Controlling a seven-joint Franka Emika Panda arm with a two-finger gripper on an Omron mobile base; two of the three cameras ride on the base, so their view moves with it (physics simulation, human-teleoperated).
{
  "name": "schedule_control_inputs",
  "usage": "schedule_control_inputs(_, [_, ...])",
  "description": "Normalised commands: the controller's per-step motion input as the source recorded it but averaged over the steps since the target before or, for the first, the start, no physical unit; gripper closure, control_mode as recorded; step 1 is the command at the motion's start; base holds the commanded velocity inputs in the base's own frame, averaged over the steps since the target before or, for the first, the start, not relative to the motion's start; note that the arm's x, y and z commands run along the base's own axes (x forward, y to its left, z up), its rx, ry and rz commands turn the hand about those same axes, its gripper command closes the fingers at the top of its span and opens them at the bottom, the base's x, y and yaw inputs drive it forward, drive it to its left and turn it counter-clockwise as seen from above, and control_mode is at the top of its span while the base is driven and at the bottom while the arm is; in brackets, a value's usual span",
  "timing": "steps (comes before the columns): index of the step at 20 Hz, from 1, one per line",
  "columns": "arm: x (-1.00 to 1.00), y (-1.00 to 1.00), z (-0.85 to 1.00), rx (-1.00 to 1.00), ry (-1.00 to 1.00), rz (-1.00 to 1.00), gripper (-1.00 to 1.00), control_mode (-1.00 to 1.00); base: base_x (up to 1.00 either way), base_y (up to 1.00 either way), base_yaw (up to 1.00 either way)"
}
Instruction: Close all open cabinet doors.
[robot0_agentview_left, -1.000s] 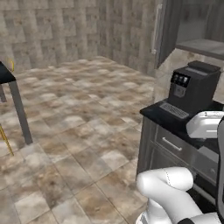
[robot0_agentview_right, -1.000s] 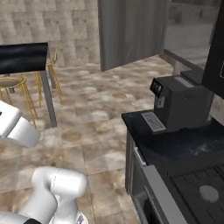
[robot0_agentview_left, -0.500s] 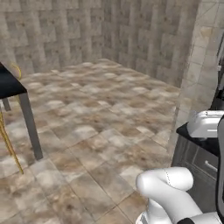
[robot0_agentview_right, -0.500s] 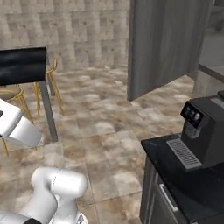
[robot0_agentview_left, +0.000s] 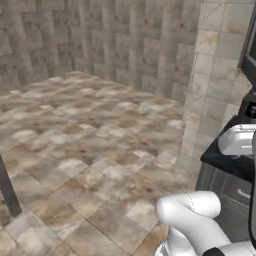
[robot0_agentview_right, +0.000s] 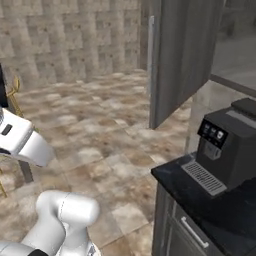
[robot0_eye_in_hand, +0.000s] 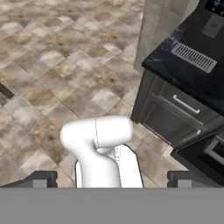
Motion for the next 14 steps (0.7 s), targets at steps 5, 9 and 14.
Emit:
schedule_control_inputs(5, [0.0, 0.0, 0.0, 0.0, 0.0, 0.0, -1.0, 1.0, 0.31, 0.18, -0.58])
schedule_control_inputs(9, [0.0, 0.0, 0.0, 0.0, 0.0, 0.0, -1.0, 1.0, 0.34, 0.15, -0.64])
schedule_control_inputs(14, [0.0, 0.0, 0.0, 0.0, 0.0, 0.0, -1.0, 1.0, 0.32, 0.04, -0.62])
